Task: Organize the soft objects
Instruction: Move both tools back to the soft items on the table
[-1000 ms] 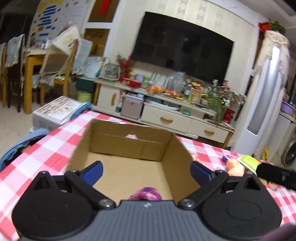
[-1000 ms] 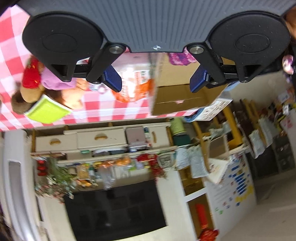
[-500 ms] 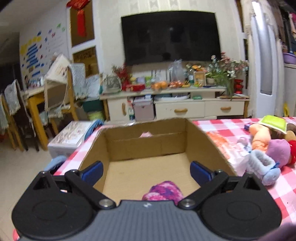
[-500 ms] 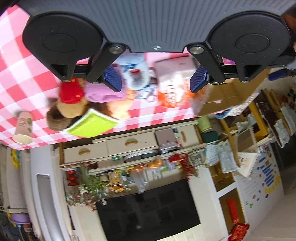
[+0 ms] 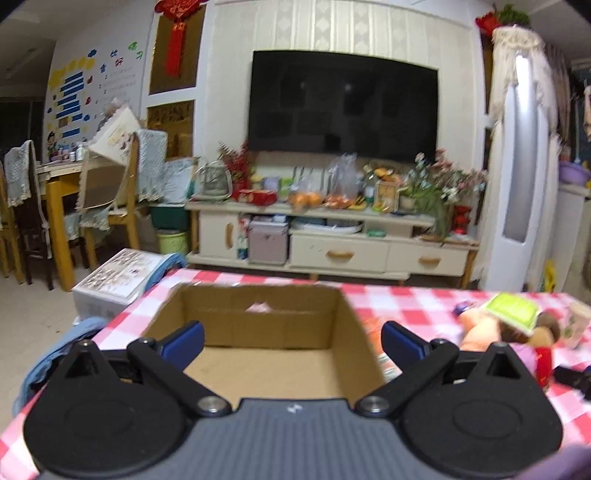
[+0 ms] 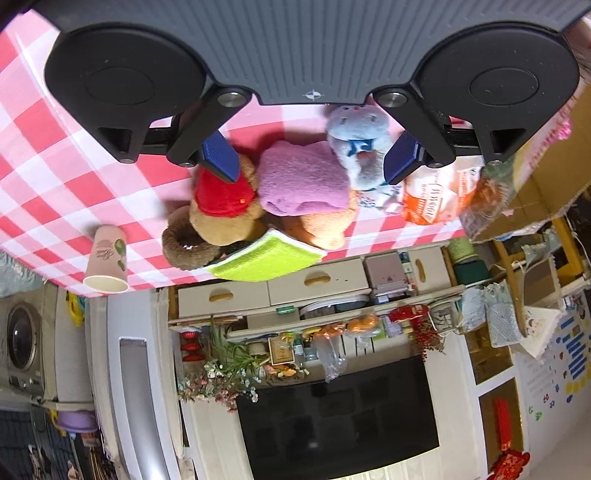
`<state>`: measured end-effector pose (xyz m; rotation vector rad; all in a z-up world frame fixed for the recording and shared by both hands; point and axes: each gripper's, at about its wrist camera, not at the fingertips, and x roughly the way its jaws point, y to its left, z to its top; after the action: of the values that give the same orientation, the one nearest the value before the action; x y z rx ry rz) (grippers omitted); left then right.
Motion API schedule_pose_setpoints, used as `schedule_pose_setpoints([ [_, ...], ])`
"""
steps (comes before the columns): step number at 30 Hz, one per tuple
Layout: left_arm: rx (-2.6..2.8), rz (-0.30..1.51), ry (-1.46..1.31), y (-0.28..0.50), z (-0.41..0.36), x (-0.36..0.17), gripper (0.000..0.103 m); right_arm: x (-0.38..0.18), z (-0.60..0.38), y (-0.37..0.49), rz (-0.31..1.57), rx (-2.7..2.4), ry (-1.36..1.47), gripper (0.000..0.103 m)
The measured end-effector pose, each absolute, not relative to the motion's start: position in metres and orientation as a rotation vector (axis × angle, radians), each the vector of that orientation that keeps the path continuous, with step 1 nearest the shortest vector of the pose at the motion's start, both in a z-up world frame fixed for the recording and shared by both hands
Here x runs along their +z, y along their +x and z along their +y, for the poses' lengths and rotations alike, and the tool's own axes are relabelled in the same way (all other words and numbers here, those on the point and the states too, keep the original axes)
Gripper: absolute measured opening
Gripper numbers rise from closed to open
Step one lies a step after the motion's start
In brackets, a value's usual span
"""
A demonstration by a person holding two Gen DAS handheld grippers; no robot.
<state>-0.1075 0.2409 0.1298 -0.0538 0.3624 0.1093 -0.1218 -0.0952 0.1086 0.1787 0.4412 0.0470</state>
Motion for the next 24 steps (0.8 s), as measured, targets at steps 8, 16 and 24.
schedule_pose_setpoints([
  [8, 0.026, 0.344, -0.078, -0.104, 0.21, 0.134, 0.102, 0.104, -0.108, -0.123, 0.426, 0.009, 0.182, 0.103],
  [16, -0.069, 0.384, -0.03, -0.101, 0.169, 0.128, 0.102, 0.095, -0.13, -0.121, 0.431, -0.059, 0.212, 0.103],
  [24, -0.169, 0.457, 0.017, -0.091, 0.124, 0.115, 0.102, 0.083, -0.154, -0.106, 0.464, -0.112, 0.251, 0.103],
])
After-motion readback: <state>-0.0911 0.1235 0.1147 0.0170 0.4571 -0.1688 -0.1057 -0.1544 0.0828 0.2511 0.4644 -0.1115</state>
